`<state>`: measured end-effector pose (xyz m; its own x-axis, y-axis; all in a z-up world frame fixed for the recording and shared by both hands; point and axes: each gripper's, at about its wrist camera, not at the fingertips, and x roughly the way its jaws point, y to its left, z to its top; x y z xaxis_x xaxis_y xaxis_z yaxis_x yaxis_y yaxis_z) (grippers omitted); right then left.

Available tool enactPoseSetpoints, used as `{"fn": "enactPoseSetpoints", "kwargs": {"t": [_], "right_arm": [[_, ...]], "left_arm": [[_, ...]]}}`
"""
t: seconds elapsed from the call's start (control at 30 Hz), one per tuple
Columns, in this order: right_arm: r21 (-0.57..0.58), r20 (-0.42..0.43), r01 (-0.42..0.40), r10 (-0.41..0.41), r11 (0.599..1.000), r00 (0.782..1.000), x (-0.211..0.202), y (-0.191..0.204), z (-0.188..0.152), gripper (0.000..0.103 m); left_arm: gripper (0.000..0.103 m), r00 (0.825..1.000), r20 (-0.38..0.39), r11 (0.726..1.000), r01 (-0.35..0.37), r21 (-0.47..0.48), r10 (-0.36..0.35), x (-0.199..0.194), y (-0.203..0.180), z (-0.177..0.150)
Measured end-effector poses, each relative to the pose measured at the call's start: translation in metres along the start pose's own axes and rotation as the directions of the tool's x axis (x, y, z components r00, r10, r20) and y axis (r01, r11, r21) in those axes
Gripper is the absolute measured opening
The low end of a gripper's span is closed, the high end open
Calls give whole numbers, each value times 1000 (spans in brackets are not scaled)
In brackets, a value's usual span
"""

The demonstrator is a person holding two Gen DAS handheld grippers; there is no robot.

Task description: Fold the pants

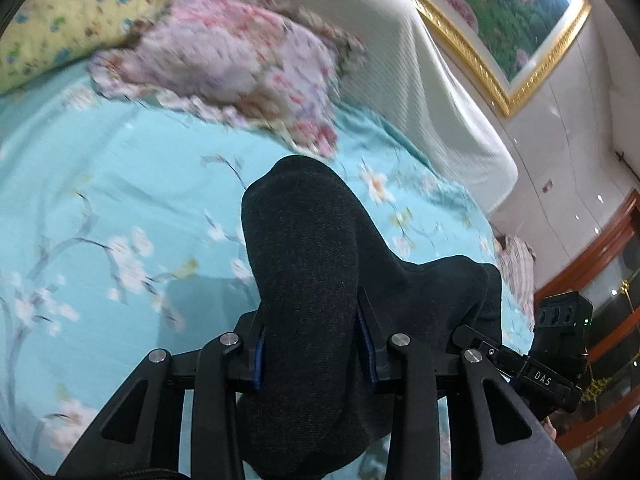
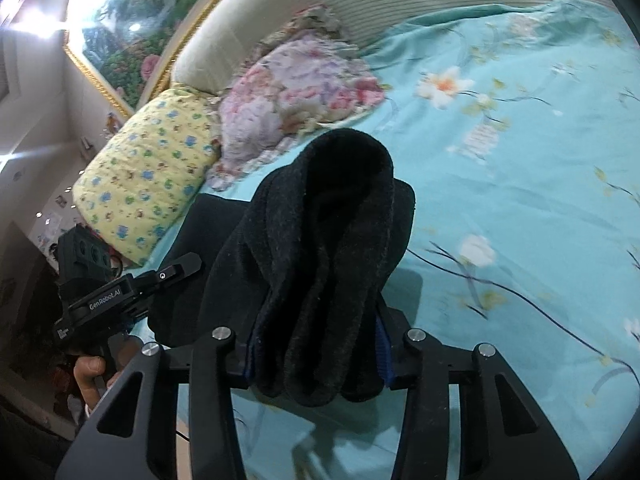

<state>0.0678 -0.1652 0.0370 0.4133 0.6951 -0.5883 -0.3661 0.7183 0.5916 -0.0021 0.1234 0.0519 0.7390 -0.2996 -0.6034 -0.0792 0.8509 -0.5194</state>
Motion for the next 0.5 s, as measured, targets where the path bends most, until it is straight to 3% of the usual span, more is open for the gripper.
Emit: {"fn": "enactPoseSetpoints", "kwargs": {"t": [0.23,0.5], "right_arm": [[-72,-37,-68,66,995,997,45,37,27,46],[-104,-106,-115,104,988,989,98,58,58,46]], "left_arm": [[36,996,65,996,-63,-55,67,-28,39,26],[36,987,88,989,-127,-79,134,-30,73,47]]}}
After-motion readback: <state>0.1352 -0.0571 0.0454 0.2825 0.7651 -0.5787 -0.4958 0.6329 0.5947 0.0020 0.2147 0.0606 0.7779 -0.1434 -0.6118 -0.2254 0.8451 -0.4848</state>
